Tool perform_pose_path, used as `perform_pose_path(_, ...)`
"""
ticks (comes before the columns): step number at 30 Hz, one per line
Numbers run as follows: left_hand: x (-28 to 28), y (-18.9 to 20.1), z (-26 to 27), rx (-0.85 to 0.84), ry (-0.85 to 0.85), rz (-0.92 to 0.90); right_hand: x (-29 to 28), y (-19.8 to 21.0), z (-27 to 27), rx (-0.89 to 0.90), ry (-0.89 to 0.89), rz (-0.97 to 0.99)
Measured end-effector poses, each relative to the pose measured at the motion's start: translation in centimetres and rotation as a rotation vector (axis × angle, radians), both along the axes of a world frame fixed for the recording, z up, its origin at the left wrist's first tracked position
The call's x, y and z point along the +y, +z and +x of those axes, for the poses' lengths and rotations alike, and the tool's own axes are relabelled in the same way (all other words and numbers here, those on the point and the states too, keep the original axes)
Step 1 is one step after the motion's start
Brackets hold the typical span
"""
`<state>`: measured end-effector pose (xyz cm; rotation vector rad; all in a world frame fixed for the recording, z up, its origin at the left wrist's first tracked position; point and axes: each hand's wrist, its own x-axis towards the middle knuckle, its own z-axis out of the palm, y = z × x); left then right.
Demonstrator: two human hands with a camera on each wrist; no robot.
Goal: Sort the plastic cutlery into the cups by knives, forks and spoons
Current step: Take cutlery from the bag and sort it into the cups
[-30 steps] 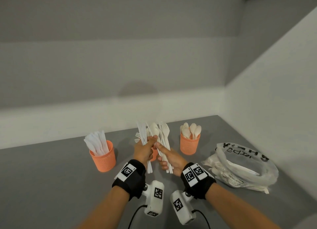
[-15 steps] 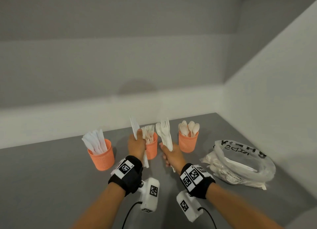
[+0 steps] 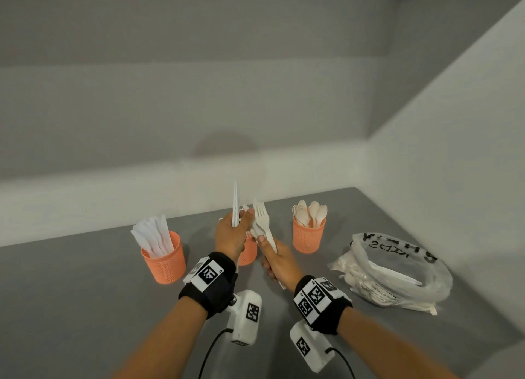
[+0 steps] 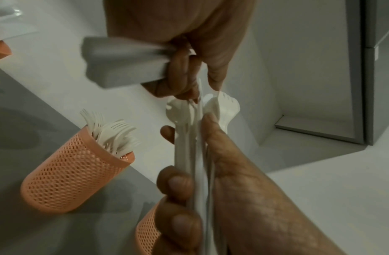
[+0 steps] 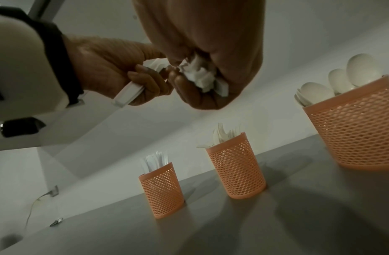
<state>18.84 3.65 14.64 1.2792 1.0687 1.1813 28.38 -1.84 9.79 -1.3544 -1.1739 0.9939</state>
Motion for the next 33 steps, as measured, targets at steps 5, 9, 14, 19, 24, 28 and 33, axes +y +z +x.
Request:
perform_pose_path(5, 0.6, -0.7, 0.5, 0.094, 0.062, 0.014, 0.0, -0.2, 0.2, 0.049, 0.008, -0.047)
perform_pose_path(9, 0.9, -1.4, 0.8, 0.069, 0.107, 0.031, 0.5, -0.2, 0.3, 0.139, -0.012, -0.074)
perform_pose_path(14, -0.5, -2.6, 1.6, 0.060, 0.085, 0.045, 1.2, -0.1, 0.0, 0.112, -0.060, -0.049)
perform_pose_path(19, -1.2, -3.1, 1.7, 0.078, 0.144, 0.044, 1.5, -0.4, 0.3, -0.176, -0.158, 0.028)
perform_pose_path(24, 0.2, -2.0, 0.2, -0.064, 0.136, -0.038, 0.6, -0.9, 1.0, -0.501, -0.221, 0.059)
perform_pose_path(28, -0.4, -1.6, 0.1, -0.053, -0.051, -0.173, 0.5, -0.6, 0.4, -0.757, -0.235, 0.062)
perform_pose_path(33, -0.2, -2.4, 0.5, -0.130, -0.076, -0.251, -0.3, 0.1, -0.4, -1.011, -0.112, 0.074)
